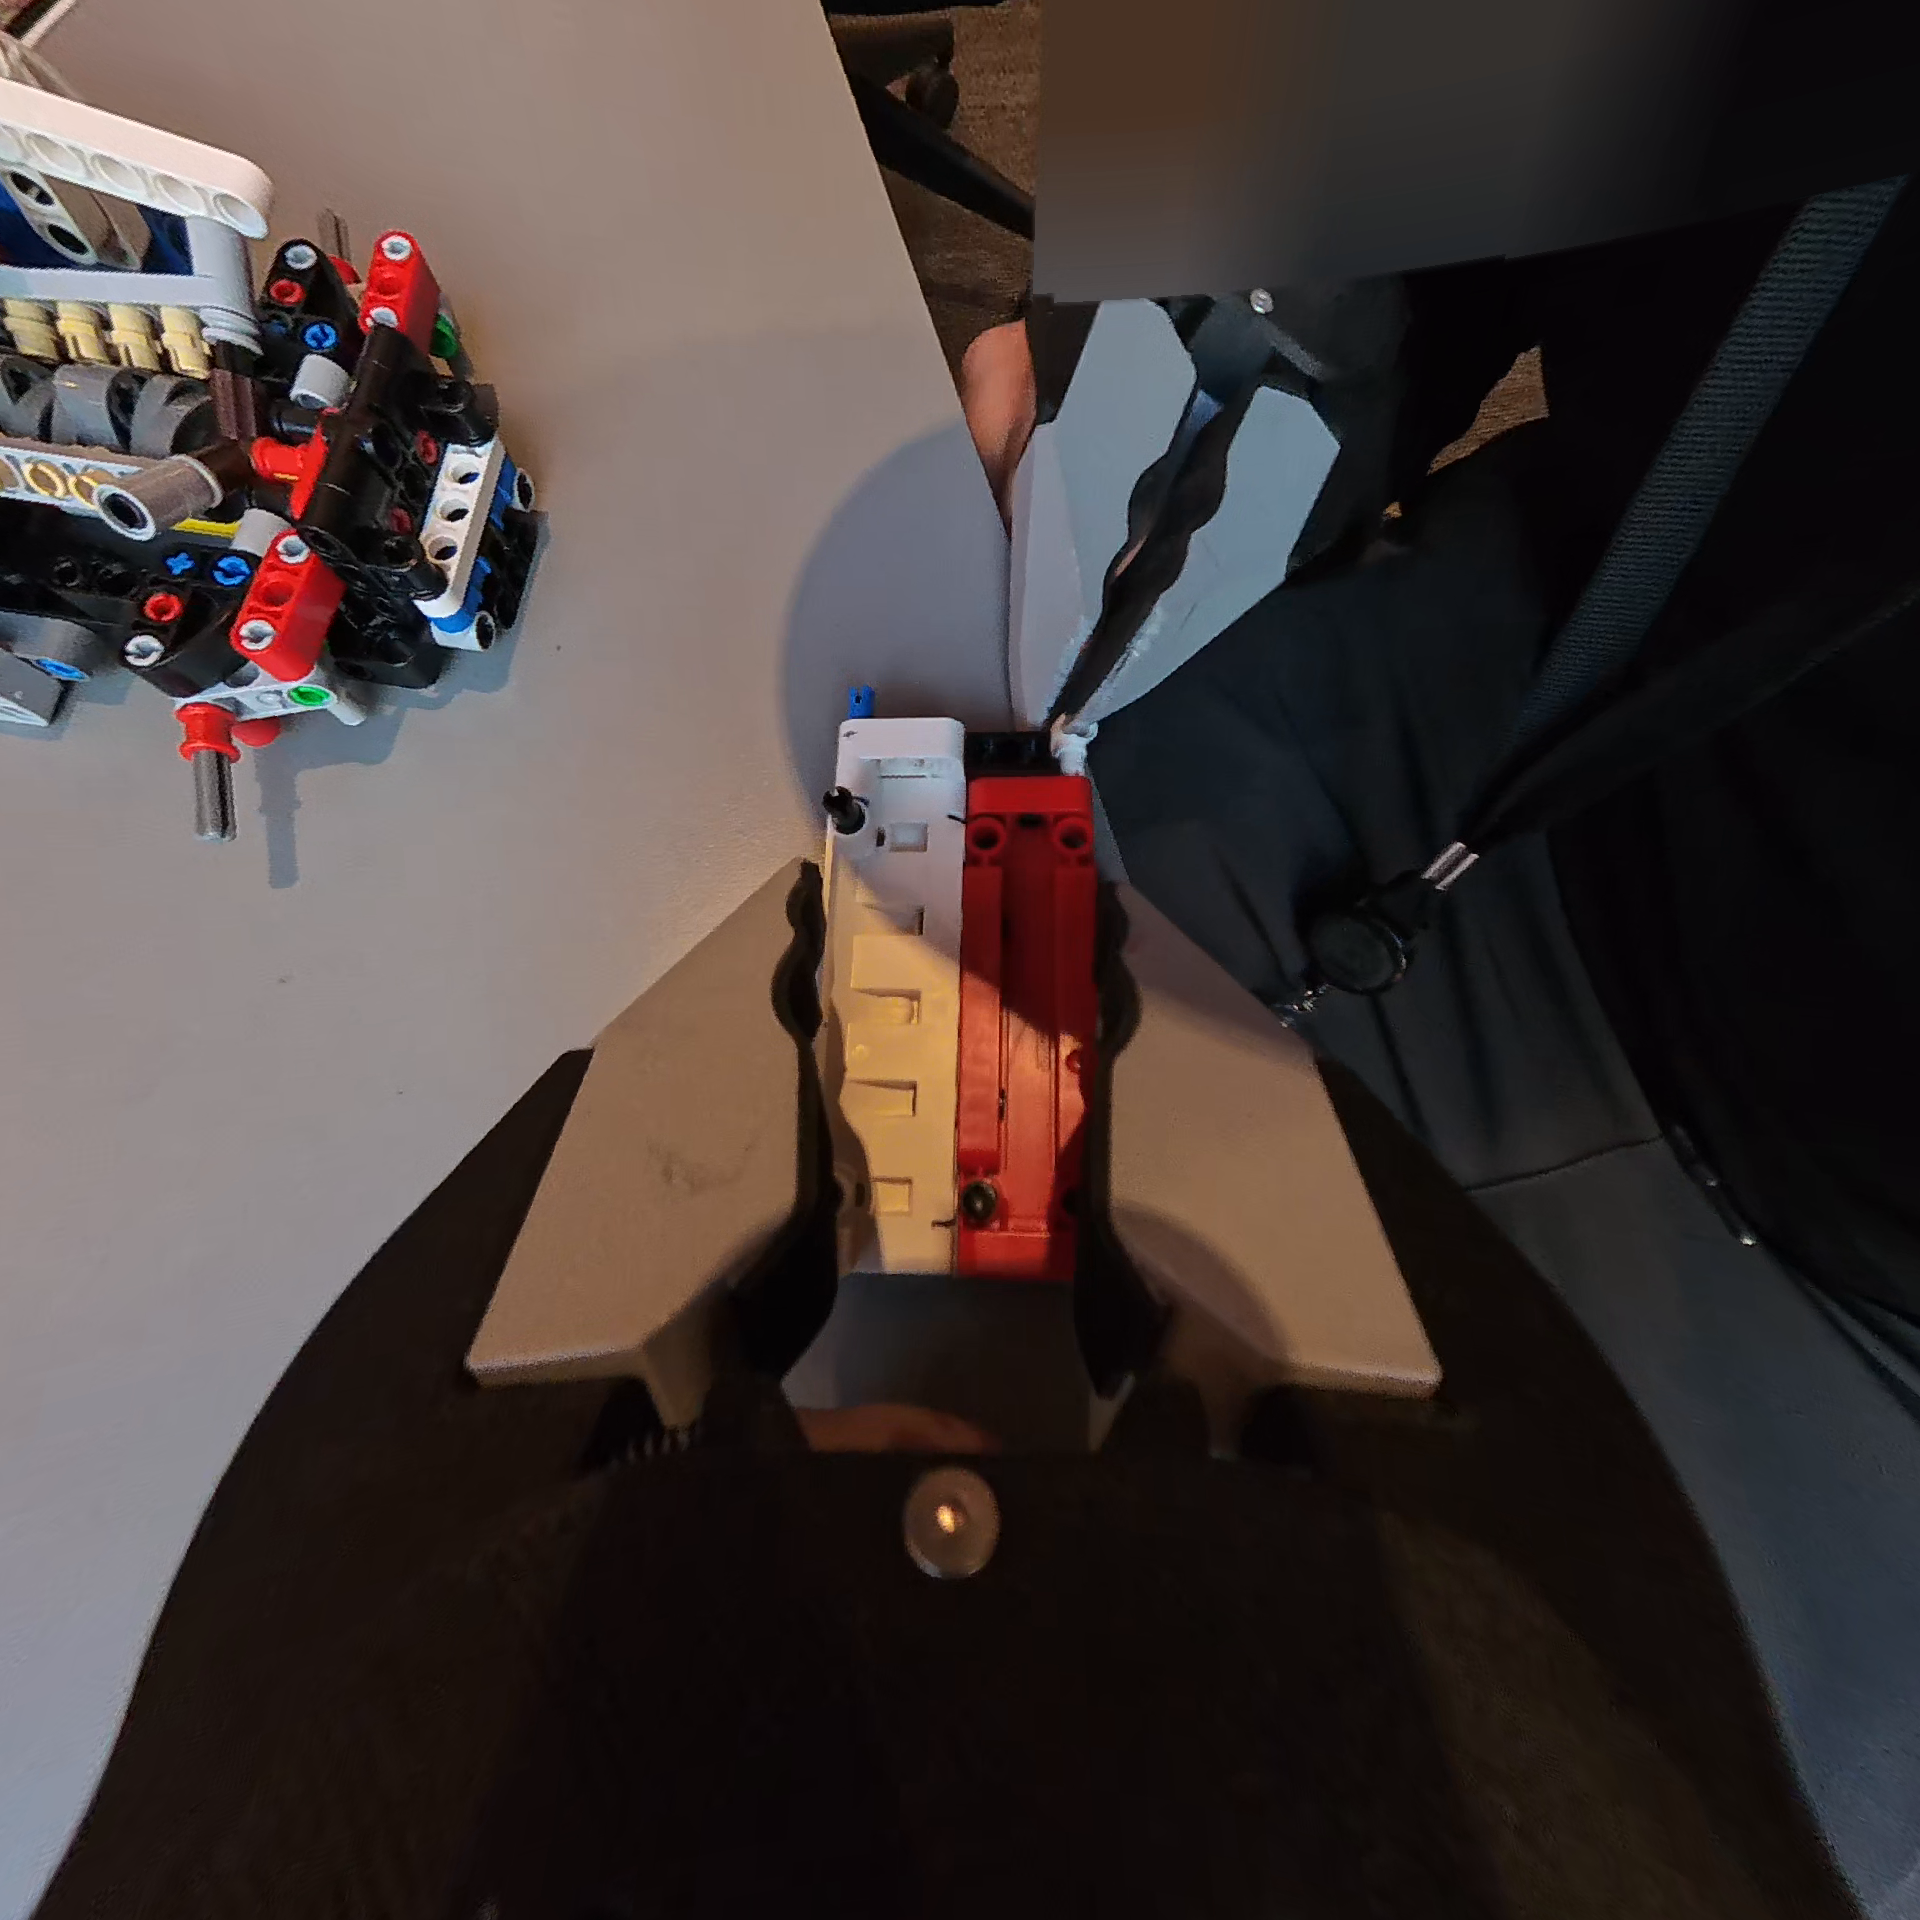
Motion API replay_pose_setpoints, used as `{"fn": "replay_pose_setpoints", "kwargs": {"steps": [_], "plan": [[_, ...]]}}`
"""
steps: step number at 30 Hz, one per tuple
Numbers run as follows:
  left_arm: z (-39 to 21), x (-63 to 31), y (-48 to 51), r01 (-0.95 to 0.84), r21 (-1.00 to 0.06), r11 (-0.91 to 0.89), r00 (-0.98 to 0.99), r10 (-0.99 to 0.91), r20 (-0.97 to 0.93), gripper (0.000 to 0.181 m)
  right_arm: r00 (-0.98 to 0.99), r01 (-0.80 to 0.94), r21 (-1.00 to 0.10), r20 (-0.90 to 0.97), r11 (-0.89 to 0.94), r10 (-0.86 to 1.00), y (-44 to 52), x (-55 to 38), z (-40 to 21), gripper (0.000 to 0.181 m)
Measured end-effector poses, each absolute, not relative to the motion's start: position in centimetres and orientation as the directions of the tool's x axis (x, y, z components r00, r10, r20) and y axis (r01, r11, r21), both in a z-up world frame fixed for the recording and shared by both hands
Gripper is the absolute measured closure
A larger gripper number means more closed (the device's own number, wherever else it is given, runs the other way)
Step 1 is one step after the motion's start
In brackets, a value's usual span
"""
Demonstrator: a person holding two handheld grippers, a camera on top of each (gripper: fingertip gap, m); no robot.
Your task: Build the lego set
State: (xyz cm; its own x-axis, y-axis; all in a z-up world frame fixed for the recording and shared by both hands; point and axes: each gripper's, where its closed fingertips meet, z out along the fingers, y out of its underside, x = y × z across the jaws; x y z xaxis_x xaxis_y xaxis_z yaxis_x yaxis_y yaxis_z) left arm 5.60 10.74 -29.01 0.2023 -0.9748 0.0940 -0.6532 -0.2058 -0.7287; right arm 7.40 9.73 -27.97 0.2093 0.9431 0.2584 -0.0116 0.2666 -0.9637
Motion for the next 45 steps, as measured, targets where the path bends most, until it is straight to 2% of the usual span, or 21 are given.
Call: {"fn": "replay_pose_setpoints", "kwargs": {"steps": [5, 10, 13, 15, 17, 20, 22, 24, 27, 30, 32, 34, 35, 37, 42, 45], "plan": [[-29.0, 4.7, 11.9, -0.642, -0.728, -0.241, 0.27, -0.959, 0.08, 0.131, 0.234, 0.085, -0.941, 0.337, 0.326, 0.912, 9.9, 7.0, -28.2, 0.181], [-29.0, 3.7, 12.9, -0.63, -0.727, -0.271, 0.329, -0.942, 0.066, 0.131, 0.172, 0.226, -0.935, 0.316, 0.275, 0.933, 9.7, 6.3, -27.9, 0.181], [-29.0, 3.6, 13.1, -0.631, -0.727, -0.27, 0.35, -0.936, 0.043, 0.13, 0.138, 0.335, -0.895, 0.356, 0.295, 0.924, 9.5, 6.0, -28.2, 0.181], [-29.0, 3.1, 13.3, -0.631, -0.727, -0.272, 0.379, -0.925, 0.018, 0.131, 0.131, 0.348, -0.889, 0.36, 0.297, 0.924, 9.5, 6.0, -27.2, 0.181], [-28.8, 2.5, 13.5, -0.623, -0.731, -0.278, 0.405, -0.914, 0.002, 0.125, 0.121, 0.353, -0.898, 0.322, 0.262, 0.939, 9.8, 5.9, -26.2, 0.181], [-28.0, 2.0, 13.9, -0.58, -0.769, -0.27, 0.443, -0.896, -0.019, 0.117, 0.106, 0.372, -0.921, 0.168, 0.118, 0.98, 11.1, 5.8, -25.3, 0.181], [-27.7, 1.5, 14.6, -0.562, -0.778, -0.279, 0.491, -0.87, -0.044, 0.117, 0.139, 0.474, -0.865, 0.26, 0.166, 0.956, 13.0, 6.0, -26.1, 0.181], [-27.4, 0.9, 15.0, -0.553, -0.789, -0.27, 0.53, -0.844, -0.082, 0.113, 0.136, 0.5, -0.838, 0.328, 0.221, 0.935, 13.6, 6.2, -25.7, 0.181], [-26.2, -0.6, 14.7, -0.509, -0.821, -0.26, 0.587, -0.802, -0.11, 0.111, 0.113, 0.51, -0.833, 0.312, 0.214, 0.943, 13.2, 7.8, -24.9, 0.173], [-24.6, -2.1, 14.1, -0.448, -0.856, -0.258, 0.647, -0.754, -0.111, 0.112, 0.071, 0.505, -0.85, 0.214, 0.15, 0.974, 12.6, 9.0, -25.2, 0.166], [-23.5, -1.8, 13.1, -0.431, -0.866, -0.254, 0.651, -0.752, -0.103, 0.119, 0.057, 0.519, -0.85, 0.138, 0.089, 0.989, 12.3, 9.0, -25.3, 0.146], [-22.6, -0.3, 11.7, -0.47, -0.851, -0.234, 0.626, -0.768, -0.135, 0.127, 0.034, 0.502, -0.862, 0.103, 0.072, 0.994, 12.0, 8.6, -25.0, 0.137], [-22.7, 0.8, 10.9, -0.507, -0.831, -0.229, 0.604, -0.783, -0.152, 0.131, 0.027, 0.492, -0.868, 0.098, 0.072, 0.995, 11.9, 8.4, -24.8, 0.137], [-23.6, 2.8, 9.7, -0.571, -0.785, -0.24, 0.562, -0.811, -0.162, 0.138, -0.012, 0.478, -0.872, 0.113, 0.105, 0.994, 11.4, 8.4, -24.8, 0.181], [-27.3, 5.4, 8.9, -0.64, -0.707, -0.303, 0.52, -0.847, -0.108, 0.148, -0.072, 0.456, -0.878, 0.125, 0.144, 0.989, 10.8, 8.5, -26.0, 0.181], [-28.1, 6.3, 9.0, -0.628, -0.704, -0.332, 0.522, -0.851, -0.064, 0.15, -0.078, 0.428, -0.885, 0.166, 0.183, 0.983, 11.0, 8.7, -26.1, 0.181]]}}
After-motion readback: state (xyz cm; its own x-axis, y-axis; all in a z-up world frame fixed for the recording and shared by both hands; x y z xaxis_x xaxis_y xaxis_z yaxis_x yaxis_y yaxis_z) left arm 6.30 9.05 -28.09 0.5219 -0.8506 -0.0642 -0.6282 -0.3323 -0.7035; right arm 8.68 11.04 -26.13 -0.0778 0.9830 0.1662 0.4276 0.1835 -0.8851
